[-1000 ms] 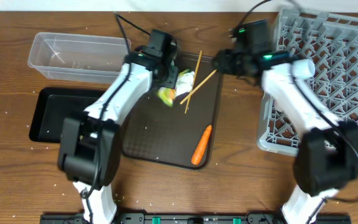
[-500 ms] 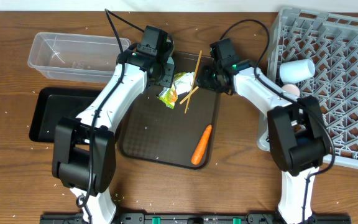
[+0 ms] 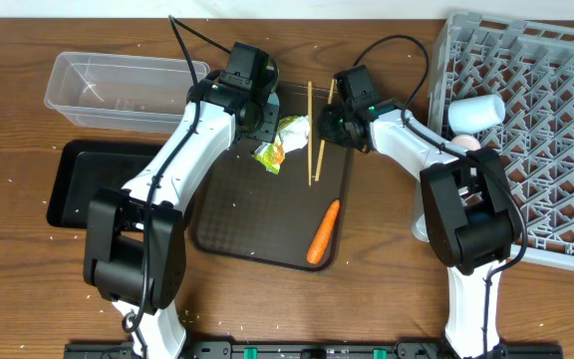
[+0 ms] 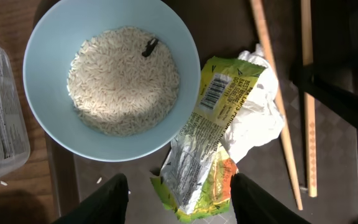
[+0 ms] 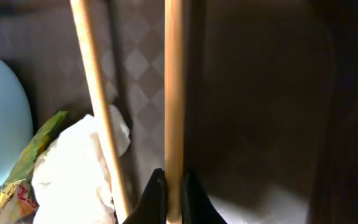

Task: Sort waste into correct bins and load items into the dishwasher rack
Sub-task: 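Carry the chopstick to the dish rack and stand it in with the right gripper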

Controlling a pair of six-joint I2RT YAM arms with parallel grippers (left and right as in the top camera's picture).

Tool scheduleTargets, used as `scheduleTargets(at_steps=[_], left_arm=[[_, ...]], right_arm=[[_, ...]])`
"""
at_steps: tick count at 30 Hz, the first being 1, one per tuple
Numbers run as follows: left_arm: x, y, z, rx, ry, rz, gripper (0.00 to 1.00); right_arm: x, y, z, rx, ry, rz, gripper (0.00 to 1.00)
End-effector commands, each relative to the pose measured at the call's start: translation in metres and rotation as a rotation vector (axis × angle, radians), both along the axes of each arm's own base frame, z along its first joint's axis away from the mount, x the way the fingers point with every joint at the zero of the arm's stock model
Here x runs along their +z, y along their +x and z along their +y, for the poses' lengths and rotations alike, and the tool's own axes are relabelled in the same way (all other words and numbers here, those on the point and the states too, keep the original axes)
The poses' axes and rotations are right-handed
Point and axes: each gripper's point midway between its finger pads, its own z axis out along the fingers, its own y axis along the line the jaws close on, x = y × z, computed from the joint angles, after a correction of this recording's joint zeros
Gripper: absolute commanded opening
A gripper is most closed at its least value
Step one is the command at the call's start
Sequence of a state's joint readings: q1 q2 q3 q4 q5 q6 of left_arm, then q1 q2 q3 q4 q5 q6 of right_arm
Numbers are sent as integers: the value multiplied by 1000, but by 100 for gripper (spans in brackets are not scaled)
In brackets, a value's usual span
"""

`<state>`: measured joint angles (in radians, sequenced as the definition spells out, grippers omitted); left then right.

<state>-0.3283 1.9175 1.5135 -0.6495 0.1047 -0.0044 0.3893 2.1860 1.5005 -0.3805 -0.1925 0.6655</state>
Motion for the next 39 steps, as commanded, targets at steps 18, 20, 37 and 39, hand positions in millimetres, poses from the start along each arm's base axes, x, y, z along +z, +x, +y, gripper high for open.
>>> scheduleTargets(at_steps=[18, 20, 37, 39], left_arm=[[4, -2, 3, 19, 0, 6, 55], [4, -2, 3, 19, 0, 6, 55], [3, -3, 3, 19, 1, 10, 55], [3, -3, 3, 19, 2, 13, 54]], right_arm=[[183, -11, -87, 146, -89, -318, 1], [209, -23, -118, 125, -141, -352, 1], [189, -124, -325, -278, -721, 44, 1], [187, -128, -333, -296, -731, 60, 1]])
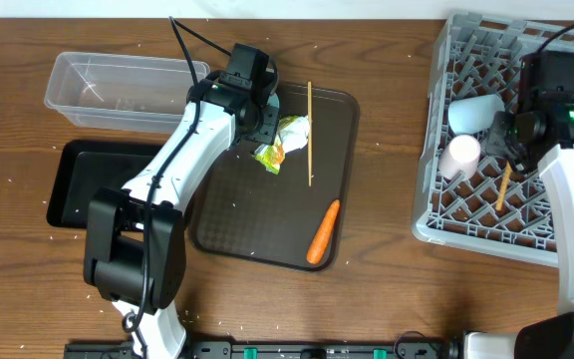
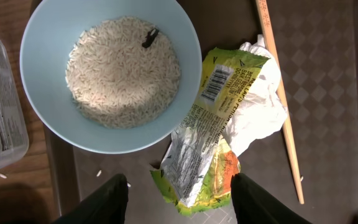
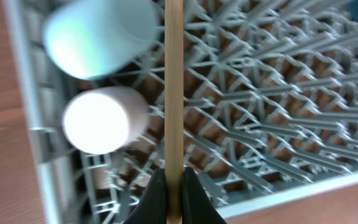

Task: Sort waste into correct bins and load items into the dishwasher rack
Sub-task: 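Carry the chopstick to the dish rack and stand it in with the right gripper, then move the right gripper back and grasp the second wooden chopstick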

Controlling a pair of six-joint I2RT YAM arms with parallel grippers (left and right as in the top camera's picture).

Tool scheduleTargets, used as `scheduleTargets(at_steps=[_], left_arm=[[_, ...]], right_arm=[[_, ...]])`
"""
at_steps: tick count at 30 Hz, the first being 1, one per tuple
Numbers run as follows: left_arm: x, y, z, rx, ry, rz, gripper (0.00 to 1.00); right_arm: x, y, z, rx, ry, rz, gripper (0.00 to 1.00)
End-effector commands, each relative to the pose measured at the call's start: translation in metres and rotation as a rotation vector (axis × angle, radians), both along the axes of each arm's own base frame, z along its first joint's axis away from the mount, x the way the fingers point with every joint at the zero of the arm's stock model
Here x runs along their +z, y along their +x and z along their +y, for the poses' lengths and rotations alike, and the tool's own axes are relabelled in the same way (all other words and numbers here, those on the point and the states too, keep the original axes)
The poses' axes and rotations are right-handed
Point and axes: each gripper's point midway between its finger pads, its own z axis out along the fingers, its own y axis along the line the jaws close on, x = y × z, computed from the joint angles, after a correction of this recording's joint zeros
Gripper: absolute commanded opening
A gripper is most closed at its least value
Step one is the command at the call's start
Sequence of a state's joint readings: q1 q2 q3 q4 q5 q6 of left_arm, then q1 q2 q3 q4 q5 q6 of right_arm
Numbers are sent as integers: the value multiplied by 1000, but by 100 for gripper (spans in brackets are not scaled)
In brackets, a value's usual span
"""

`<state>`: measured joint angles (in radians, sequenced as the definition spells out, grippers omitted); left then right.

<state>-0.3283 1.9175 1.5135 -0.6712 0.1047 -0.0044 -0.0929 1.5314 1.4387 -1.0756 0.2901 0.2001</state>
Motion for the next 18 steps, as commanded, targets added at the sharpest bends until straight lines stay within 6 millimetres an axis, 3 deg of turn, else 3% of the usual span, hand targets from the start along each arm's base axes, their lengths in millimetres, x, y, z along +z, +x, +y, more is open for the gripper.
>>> scheduleTargets(at_steps=[1, 9, 18], left_arm=[[5, 1, 2, 19, -5, -7, 54], [5, 1, 2, 19, -4, -4, 54], [5, 0, 2, 19, -4, -3, 55]], right_arm=[[0, -11, -30, -69, -92, 34, 1], [-5, -24, -52, -136, -85, 59, 1], [-5, -14, -55, -136, -92, 23, 1]])
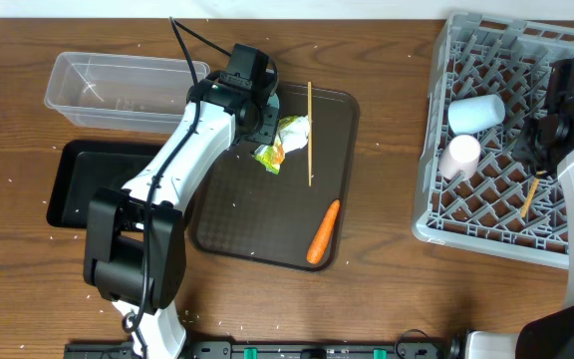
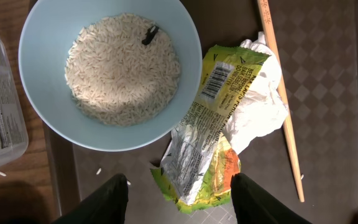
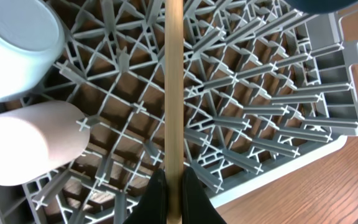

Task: Sort waste into correct bins and load items into the dishwasher rack
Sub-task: 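Move the right gripper back and grasp the second wooden chopstick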

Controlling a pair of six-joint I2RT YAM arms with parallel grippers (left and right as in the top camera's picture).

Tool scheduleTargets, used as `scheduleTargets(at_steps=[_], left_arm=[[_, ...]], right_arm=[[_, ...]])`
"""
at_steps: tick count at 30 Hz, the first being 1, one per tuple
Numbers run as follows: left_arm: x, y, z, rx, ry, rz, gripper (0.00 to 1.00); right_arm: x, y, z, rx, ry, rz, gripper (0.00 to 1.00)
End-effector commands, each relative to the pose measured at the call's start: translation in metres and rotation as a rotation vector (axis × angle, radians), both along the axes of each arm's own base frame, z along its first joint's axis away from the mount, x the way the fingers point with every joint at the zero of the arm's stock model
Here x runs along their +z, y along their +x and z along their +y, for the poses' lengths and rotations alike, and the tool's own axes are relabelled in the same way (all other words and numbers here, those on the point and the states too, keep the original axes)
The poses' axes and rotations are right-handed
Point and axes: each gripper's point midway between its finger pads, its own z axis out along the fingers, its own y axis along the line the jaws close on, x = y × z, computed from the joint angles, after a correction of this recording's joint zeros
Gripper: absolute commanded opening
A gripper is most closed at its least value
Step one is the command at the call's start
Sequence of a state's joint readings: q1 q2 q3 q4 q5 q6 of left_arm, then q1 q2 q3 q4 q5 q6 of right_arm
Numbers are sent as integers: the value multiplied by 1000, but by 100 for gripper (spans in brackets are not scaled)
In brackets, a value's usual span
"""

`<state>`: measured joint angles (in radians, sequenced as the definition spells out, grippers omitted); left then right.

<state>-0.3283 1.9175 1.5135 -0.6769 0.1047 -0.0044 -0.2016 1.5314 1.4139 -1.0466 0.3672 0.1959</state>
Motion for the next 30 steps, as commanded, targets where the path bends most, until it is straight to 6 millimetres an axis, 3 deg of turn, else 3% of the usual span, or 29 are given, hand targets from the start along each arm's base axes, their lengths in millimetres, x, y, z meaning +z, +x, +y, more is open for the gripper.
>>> scheduleTargets(at_steps=[1, 3, 6, 9, 12, 22, 30], left_arm=[[5, 2, 2, 19, -5, -9, 54], [5, 2, 1, 19, -5, -9, 55], [5, 2, 2, 20, -5, -9, 55], [5, 2, 1, 19, -5, -9, 55], [5, 2, 2, 19, -5, -9, 54], [5, 2, 1, 19, -5, -9, 55], [5, 13, -3, -7, -9, -53, 56]], right_arm=[[-3, 1, -6, 2, -21, 14, 2], [-2, 4, -6, 1, -23, 0, 20], [-3, 11, -5, 7, -15, -20, 66], [-7, 16, -2, 19, 10, -29, 92], [-11, 20, 0, 26, 25, -28, 99], [-26, 32, 25, 90, 172, -41, 99], [-26, 46, 68, 223, 366, -95, 95]])
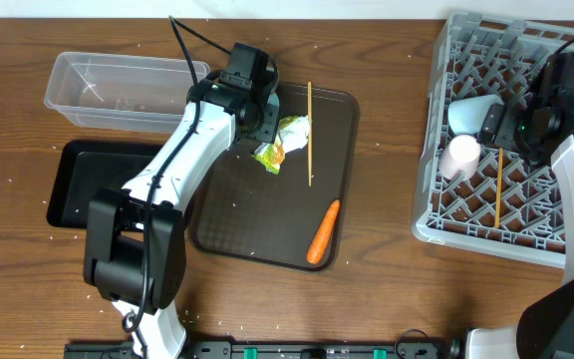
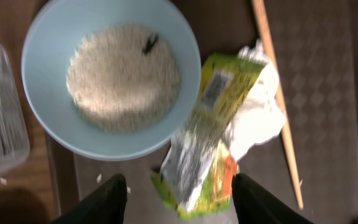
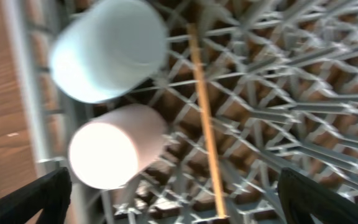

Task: Sort waste into correct bins and load items into the dishwasher rack
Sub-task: 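Move the right gripper back and grasp the second wooden chopstick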

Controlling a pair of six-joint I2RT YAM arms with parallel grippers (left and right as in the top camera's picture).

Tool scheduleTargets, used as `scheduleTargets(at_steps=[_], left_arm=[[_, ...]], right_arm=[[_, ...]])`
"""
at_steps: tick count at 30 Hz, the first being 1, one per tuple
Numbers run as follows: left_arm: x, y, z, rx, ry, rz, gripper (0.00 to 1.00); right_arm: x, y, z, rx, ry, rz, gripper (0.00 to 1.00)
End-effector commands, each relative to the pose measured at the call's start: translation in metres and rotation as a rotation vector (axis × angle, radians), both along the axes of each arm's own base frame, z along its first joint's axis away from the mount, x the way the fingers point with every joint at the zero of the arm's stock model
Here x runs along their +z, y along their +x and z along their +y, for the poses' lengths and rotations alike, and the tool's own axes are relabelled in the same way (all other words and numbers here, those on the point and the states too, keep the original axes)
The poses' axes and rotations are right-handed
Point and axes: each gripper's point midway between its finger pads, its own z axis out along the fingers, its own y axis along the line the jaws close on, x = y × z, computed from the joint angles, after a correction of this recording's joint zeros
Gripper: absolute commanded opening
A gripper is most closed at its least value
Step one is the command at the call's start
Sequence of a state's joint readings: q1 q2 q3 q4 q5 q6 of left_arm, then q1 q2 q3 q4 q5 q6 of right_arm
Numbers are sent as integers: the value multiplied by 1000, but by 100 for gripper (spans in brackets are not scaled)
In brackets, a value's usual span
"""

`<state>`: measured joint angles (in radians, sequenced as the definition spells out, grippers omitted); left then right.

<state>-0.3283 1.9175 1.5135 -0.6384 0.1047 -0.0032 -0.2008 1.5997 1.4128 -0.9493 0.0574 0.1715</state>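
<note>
In the left wrist view, my left gripper (image 2: 176, 200) hovers open over the brown tray (image 1: 267, 214), above a green snack wrapper (image 2: 204, 152) and white tissue (image 2: 253, 121). A pale blue bowl of rice (image 2: 110, 81) lies beside the wrapper, and a chopstick (image 2: 277, 106) lies on its other side. A carrot (image 1: 323, 231) rests near the tray's front. My right gripper (image 3: 179, 208) stands wide open over the grey dishwasher rack (image 1: 556, 60). A second chopstick (image 3: 205, 124) lies loose on the rack grid beside a pale blue cup (image 3: 107, 56) and a pink cup (image 3: 114, 149).
A clear plastic container (image 1: 123, 90) stands at the back left, with a black bin (image 1: 83, 189) in front of it. Rice grains are scattered on the wooden table (image 1: 387, 150). The rack fills the right side up to the table edge.
My right gripper has opened and let go of the chopstick, which now lies on the rack grid next to the cups. The gripper has shifted towards the cups. My left gripper has stayed put.
First my right gripper was shut on one chopstick on the tray. Then it held that chopstick over the rack near the cups, then further along the rack. Now the chopstick lies released in the rack. My left gripper hovered open over the wrapper throughout.
</note>
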Motion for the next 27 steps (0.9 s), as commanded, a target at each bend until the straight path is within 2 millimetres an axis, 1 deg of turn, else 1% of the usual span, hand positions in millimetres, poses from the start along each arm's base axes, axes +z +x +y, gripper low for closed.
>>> scheduleTargets(at_steps=[1, 3, 5, 8, 10, 11, 13, 16, 17, 19, 22, 25, 27], left_arm=[[-1, 8, -1, -8, 3, -24, 56], [-3, 12, -2, -8, -1, -32, 56], [-3, 13, -2, -7, -1, -37, 56], [-3, 14, -3, -7, -3, -41, 56], [-4, 13, -2, -6, -2, -35, 56], [-4, 12, -2, -7, 0, -30, 56], [-6, 8, 0, -6, 7, -13, 56], [-9, 2, 5, 0, 23, 14, 55], [-10, 1, 6, 2, 25, 22, 55], [-12, -3, 9, 6, 32, 44, 55], [-16, -9, 18, 19, 43, 79, 55], [-18, -14, 27, 36, 51, 108, 55], [-18, -13, 31, 45, 52, 112, 55]], right_arm=[[0, 10, 34, 112, 135, -38, 91], [6, 19, 62, 224, 208, -86, 82], [14, 29, 88, 302, 255, -134, 78], [29, 49, 133, 392, 274, -231, 78], [36, 60, 158, 420, 276, -284, 79], [39, 68, 176, 431, 274, -318, 79], [38, 82, 204, 430, 266, -362, 76], [23, 101, 243, 407, 279, -402, 75], [15, 107, 256, 409, 290, -412, 75], [-4, 118, 274, 384, 312, -415, 73], [-41, 131, 293, 342, 374, -394, 74], [-78, 140, 308, 297, 461, -361, 73], [-95, 145, 317, 279, 526, -351, 71]])
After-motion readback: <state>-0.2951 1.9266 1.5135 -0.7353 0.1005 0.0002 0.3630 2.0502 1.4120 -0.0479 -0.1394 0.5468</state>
